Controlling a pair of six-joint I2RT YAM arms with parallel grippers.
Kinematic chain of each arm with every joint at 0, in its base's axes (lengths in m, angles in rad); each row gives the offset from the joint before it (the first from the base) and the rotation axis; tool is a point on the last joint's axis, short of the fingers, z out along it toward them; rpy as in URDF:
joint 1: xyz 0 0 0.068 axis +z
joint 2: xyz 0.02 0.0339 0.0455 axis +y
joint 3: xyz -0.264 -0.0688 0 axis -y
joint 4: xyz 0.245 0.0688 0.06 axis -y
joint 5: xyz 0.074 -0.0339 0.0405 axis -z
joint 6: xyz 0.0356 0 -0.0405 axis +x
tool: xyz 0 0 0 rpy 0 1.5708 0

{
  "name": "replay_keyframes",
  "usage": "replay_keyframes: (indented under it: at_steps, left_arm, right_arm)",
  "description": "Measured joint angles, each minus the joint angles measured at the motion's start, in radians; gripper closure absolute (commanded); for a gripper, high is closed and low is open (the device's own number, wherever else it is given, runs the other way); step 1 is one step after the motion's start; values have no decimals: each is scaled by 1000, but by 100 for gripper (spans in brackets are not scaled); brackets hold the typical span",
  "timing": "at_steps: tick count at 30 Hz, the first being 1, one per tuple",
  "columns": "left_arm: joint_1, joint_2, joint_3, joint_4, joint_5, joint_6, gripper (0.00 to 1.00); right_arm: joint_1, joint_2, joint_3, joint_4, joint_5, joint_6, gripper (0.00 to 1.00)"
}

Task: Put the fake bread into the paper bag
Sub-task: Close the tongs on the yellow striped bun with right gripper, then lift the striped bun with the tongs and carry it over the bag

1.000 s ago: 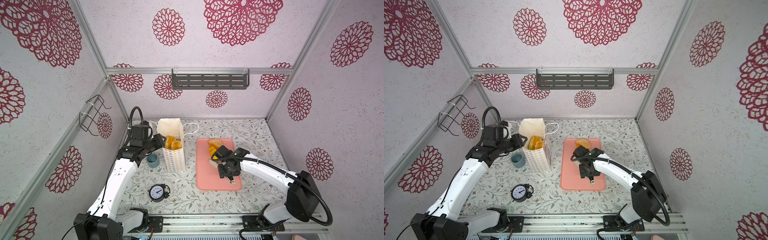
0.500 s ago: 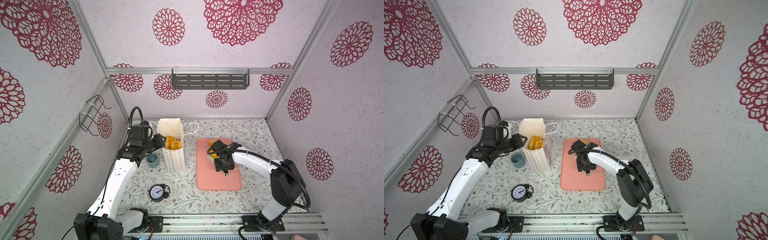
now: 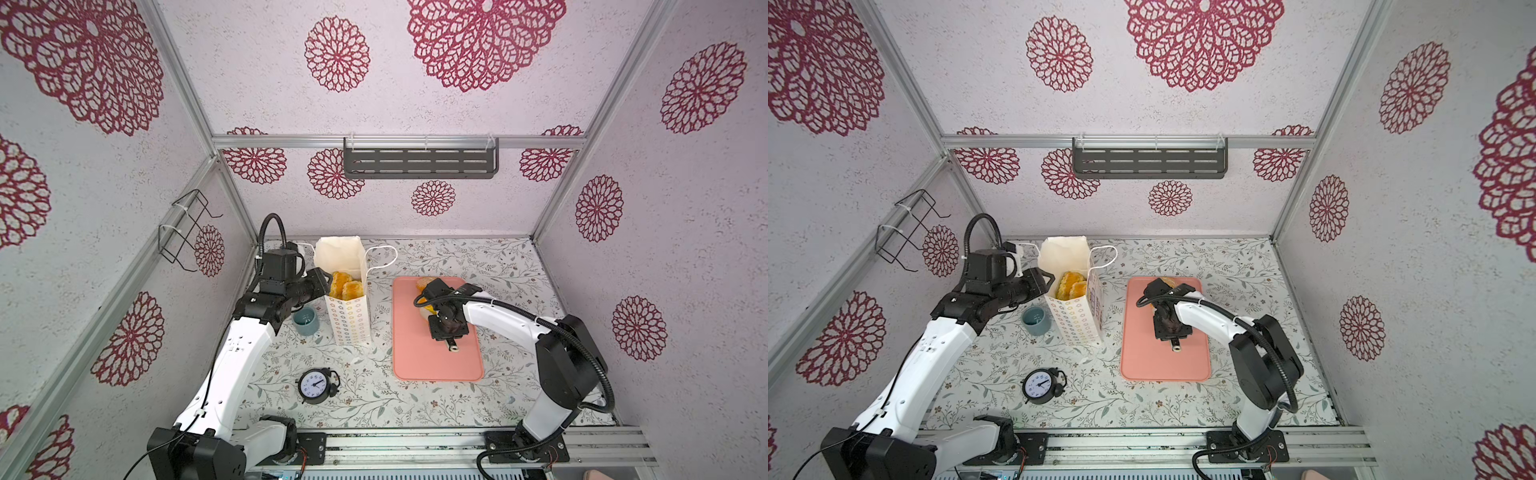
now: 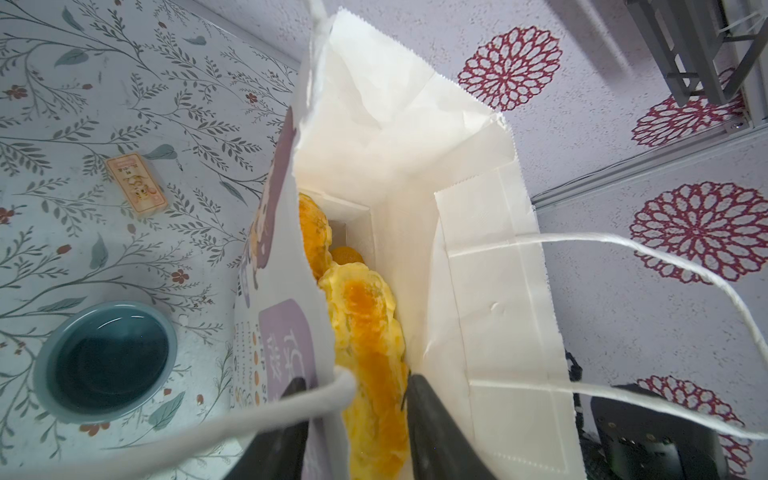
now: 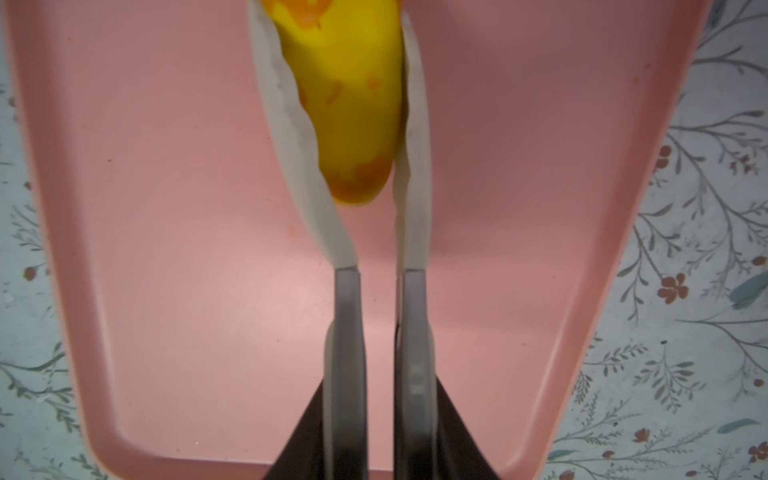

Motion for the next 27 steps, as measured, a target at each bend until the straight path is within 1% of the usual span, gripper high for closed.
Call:
replay_keyframes:
  at_steps: [4, 8, 11, 16, 21, 27]
  left_arm:
    - [0, 0, 1, -1, -4, 4, 58]
    - [0, 0, 3, -1, -6, 6, 62]
    - [0, 0, 6, -2, -6, 6, 66]
    - [0, -2, 9, -6, -8, 6, 70]
    - [0, -11, 9, -12, -13, 6, 75]
    - [0, -27, 9, -16, -23, 5, 79]
  right_arm:
    - [9, -114, -25, -15, -13, 2, 71]
    - [13, -235, -18, -47, -24, 7, 72]
    - [14, -300, 29, -79, -27, 11, 72]
    - [14, -372, 169, -79, -53, 11, 72]
    - [16, -425, 257, -3, -150, 10, 72]
    - [53, -423, 266, 131, -290, 19, 70]
